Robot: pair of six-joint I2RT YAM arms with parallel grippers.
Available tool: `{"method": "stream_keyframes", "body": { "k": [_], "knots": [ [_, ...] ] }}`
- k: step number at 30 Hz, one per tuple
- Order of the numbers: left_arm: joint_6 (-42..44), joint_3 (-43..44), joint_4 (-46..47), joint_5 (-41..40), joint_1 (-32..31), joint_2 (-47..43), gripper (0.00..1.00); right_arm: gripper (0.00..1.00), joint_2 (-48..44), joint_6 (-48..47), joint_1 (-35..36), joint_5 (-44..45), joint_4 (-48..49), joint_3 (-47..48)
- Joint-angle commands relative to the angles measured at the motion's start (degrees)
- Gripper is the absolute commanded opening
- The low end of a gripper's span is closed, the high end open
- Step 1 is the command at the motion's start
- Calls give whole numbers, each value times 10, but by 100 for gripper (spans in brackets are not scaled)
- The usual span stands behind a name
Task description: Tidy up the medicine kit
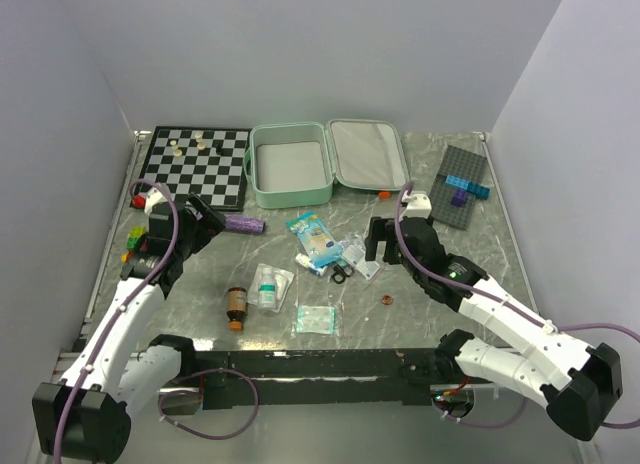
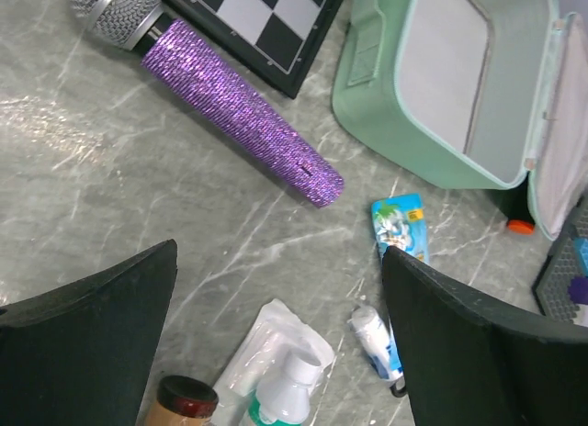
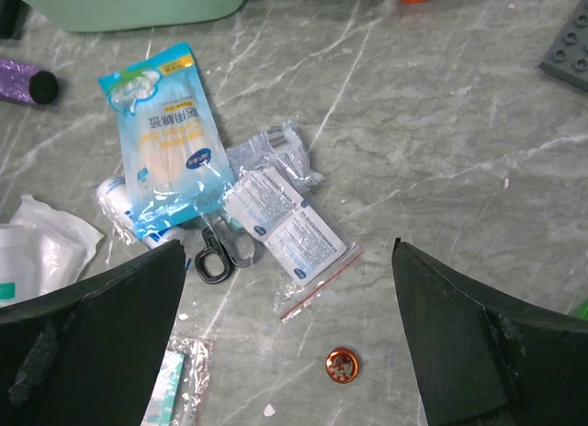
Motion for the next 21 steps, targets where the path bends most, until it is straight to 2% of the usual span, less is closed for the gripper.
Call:
{"method": "stream_keyframes", "body": {
  "k": [1, 11, 14, 16, 21],
  "knots": [
    [0, 25, -21, -13, 0, 5, 96, 100, 17, 0, -2, -5, 8, 22],
    [57, -4, 10, 31, 0, -30, 96, 100, 32, -1, -2, -40, 15, 44],
    [84, -9, 28, 73, -5, -34, 97, 100, 32, -3, -1, -51, 19, 43],
    [100, 1, 26, 95, -33, -22, 97, 100, 34, -1, -2, -53, 22, 41],
    [72, 15, -18, 8, -156, 13, 99, 100, 58, -3, -2, -71, 26, 40]
  ]
}}
